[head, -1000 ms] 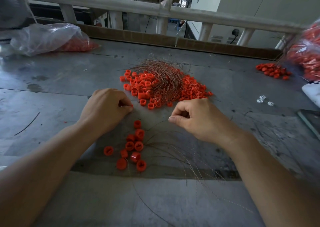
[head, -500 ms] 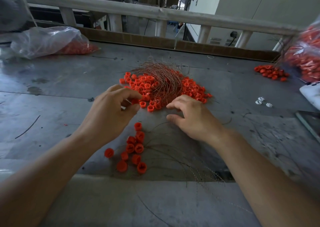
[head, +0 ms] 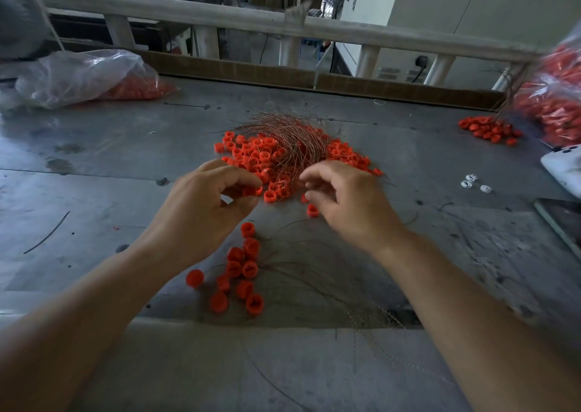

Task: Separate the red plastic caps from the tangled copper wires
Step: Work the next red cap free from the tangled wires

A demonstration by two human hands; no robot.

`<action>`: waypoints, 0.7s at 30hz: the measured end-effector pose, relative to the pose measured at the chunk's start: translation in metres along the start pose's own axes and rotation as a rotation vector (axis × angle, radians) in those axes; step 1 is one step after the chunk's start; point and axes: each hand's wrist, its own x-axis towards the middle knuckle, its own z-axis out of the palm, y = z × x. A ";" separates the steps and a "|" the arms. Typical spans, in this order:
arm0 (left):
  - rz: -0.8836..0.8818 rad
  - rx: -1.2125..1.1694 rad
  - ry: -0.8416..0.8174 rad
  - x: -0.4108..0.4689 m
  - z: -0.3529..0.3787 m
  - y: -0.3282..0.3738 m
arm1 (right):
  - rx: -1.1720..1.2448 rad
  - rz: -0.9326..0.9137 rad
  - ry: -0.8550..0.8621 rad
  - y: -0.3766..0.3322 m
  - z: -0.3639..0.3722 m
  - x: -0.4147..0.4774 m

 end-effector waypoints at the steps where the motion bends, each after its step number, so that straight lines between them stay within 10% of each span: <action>1: 0.001 -0.002 -0.001 0.000 0.000 0.000 | 0.025 -0.006 0.071 -0.002 -0.002 0.000; 7: 0.105 -0.079 -0.030 -0.003 -0.003 0.006 | 0.228 0.001 0.290 -0.006 -0.014 -0.002; 21: 0.315 -0.150 -0.147 -0.008 -0.002 0.013 | 0.424 -0.191 0.054 -0.029 -0.014 -0.013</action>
